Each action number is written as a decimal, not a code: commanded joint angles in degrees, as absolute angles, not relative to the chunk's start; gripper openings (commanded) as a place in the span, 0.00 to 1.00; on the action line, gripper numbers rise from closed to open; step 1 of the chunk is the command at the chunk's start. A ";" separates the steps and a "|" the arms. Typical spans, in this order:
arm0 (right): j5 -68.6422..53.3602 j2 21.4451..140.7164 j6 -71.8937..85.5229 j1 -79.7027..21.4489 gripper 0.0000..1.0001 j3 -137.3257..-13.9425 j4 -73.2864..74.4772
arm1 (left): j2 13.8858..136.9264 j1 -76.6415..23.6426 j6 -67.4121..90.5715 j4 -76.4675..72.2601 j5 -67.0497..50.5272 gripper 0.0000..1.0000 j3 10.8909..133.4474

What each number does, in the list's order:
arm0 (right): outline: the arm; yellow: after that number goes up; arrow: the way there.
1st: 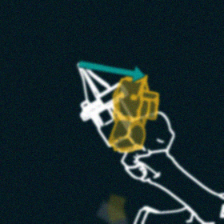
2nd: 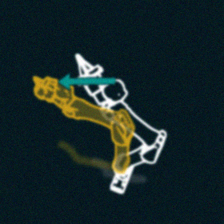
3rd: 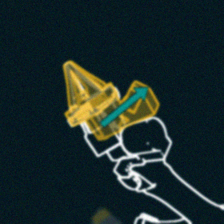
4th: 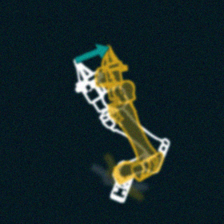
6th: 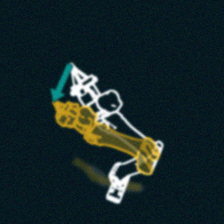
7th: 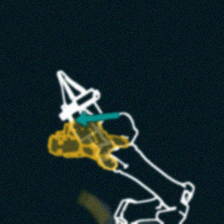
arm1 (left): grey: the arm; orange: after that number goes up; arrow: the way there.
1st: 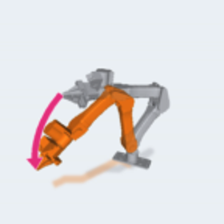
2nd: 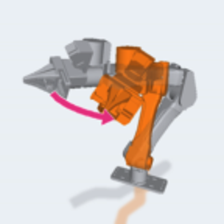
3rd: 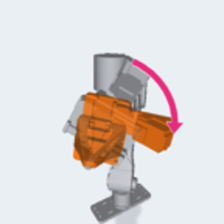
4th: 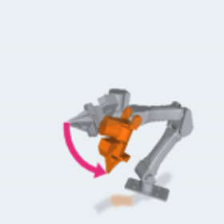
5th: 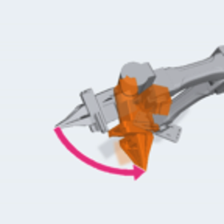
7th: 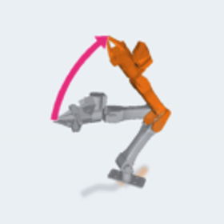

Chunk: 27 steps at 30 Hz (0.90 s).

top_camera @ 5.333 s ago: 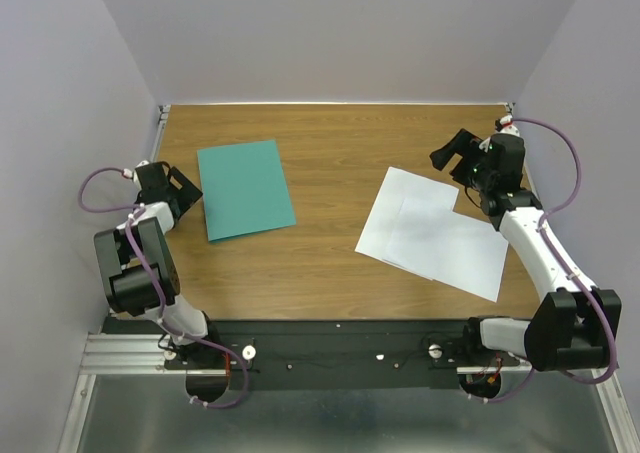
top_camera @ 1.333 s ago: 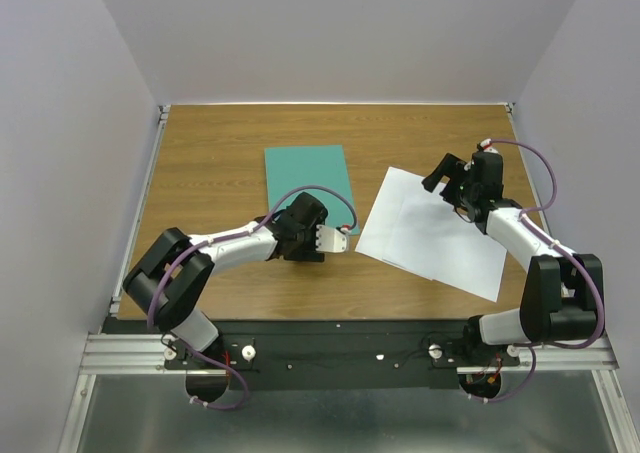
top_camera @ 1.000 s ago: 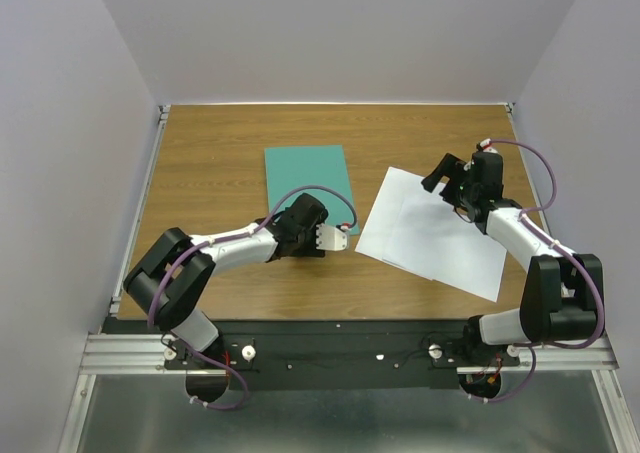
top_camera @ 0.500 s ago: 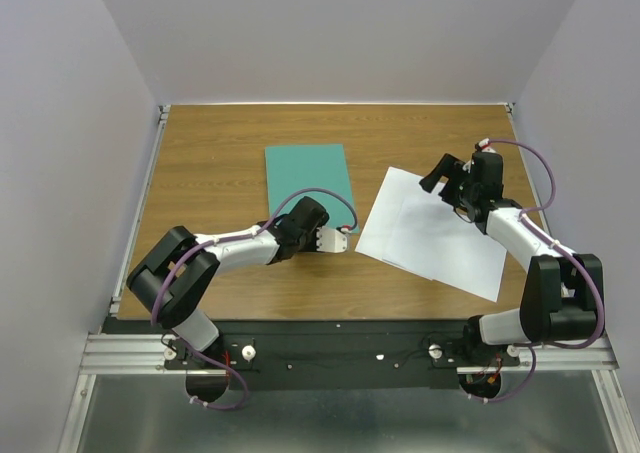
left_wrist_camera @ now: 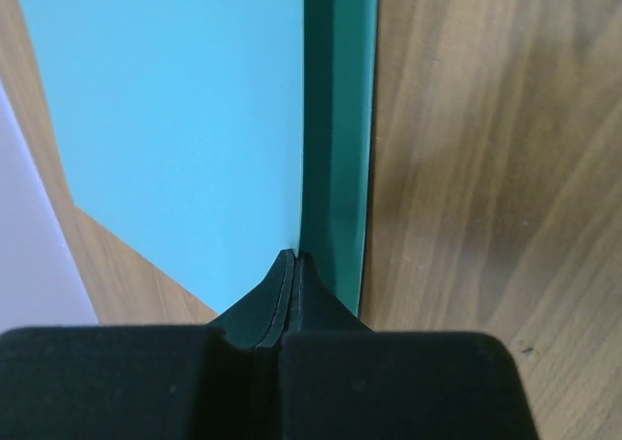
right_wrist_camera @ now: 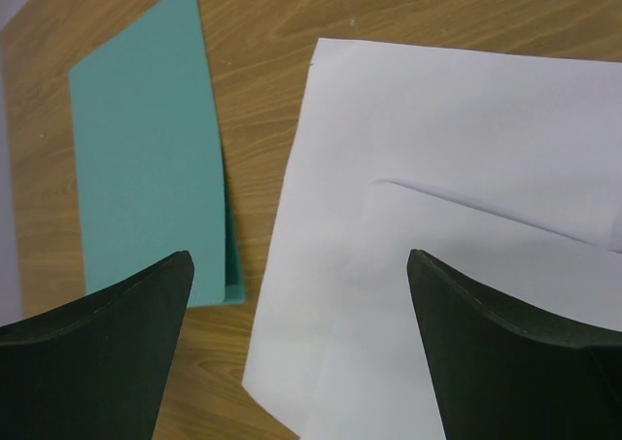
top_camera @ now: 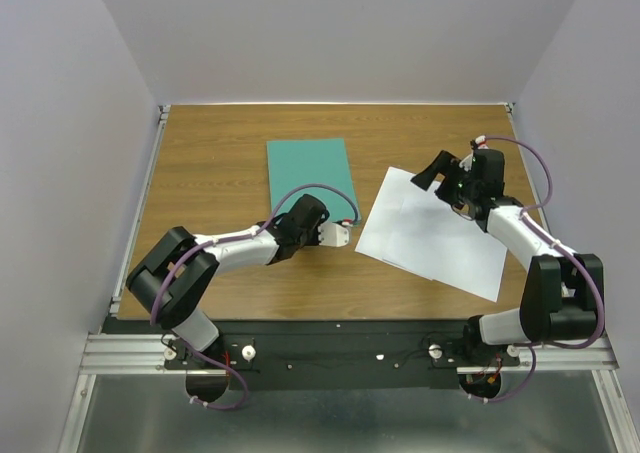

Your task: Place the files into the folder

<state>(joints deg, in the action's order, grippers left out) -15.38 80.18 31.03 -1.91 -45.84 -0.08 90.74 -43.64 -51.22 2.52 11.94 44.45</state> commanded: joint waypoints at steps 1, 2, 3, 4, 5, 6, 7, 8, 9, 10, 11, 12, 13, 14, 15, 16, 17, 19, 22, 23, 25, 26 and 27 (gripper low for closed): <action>-26.27 82.35 36.90 -3.86 1.00 -49.74 -0.88 | 88.24 -43.95 -46.59 -2.81 14.06 0.00 44.12; -26.80 83.31 37.09 -5.09 1.00 -50.62 -0.88 | 87.63 -43.95 -45.97 -3.16 14.32 0.00 44.21; -27.42 85.50 37.35 -7.53 1.00 -51.50 -0.88 | 87.19 -43.95 -45.53 -3.43 14.33 0.00 44.38; -28.81 87.08 37.96 -8.86 1.00 -52.37 -0.97 | 86.84 -43.95 -45.18 -3.43 14.15 0.00 44.38; -29.35 88.40 38.40 -10.09 1.00 -54.38 -0.97 | 86.40 -43.95 -45.18 -3.25 13.72 0.00 44.30; -29.62 91.29 39.02 -11.85 1.00 -55.27 -1.05 | 86.22 -43.95 -44.91 -3.34 13.54 0.00 44.21; -29.01 92.54 40.15 -12.82 1.00 -56.15 -1.23 | 86.13 -43.95 -44.48 -3.43 13.54 0.00 44.12; -28.22 93.68 40.77 -13.53 1.00 -57.38 -1.40 | 85.61 -43.95 -44.47 -3.43 13.45 0.00 44.03; -27.17 94.91 41.48 -14.41 1.00 -57.83 -1.49 | 85.26 -43.95 -44.30 -3.86 13.53 0.00 43.69; -25.68 96.84 43.31 -14.85 1.00 -58.01 -1.84 | 84.91 -43.95 -44.21 -4.13 13.45 0.00 43.51; -25.58 97.90 44.55 -15.11 1.00 -58.01 -3.41 | 84.21 -43.95 -44.21 -4.22 13.27 0.00 43.42; -26.01 98.95 45.69 -15.73 1.00 -57.92 -4.73 | 84.11 -44.03 -44.12 -4.22 13.01 0.00 43.42; -27.67 100.62 48.23 -15.99 1.00 -57.66 -6.40 | 83.85 -43.95 -44.03 -4.22 12.83 0.00 43.50; -28.56 101.24 49.30 -16.43 0.99 -57.31 -10.51 | 83.76 -43.95 -44.29 -4.13 12.57 0.00 43.51; -29.43 101.86 50.09 -17.39 0.99 -57.57 -11.76 | 83.76 -43.95 -44.21 -4.22 12.57 0.00 43.42; -30.23 102.47 50.79 -17.92 0.99 -58.00 -12.39 | 83.76 -43.95 -44.30 -4.22 12.57 0.00 43.42; -30.32 103.09 50.71 -18.36 0.99 -58.44 -12.91 | 83.85 -43.95 -44.38 -4.22 12.31 0.00 43.33; -30.15 103.45 50.89 -19.42 0.99 -58.97 -13.44 | 84.02 -43.95 -43.95 -4.57 11.96 0.00 43.42; -30.67 104.50 52.90 -19.78 0.95 -58.71 -15.37 | 84.11 -43.95 -43.33 -4.48 10.64 0.00 44.03; -31.54 104.94 53.52 -19.95 0.90 -58.54 -17.38 | 84.02 -43.95 -43.24 -4.48 10.46 0.00 44.29; -32.86 106.52 55.88 -20.13 0.86 -58.01 -19.94 | 84.37 -43.95 -43.07 -4.22 10.46 0.00 44.73; -33.83 106.96 56.77 -20.21 0.83 -57.57 -22.30 | 84.72 -44.03 -42.98 -4.13 10.46 0.00 44.91; -34.01 107.92 57.47 -20.65 0.81 -57.66 -22.85 | 84.81 -44.03 -42.89 -4.04 10.37 0.00 45.09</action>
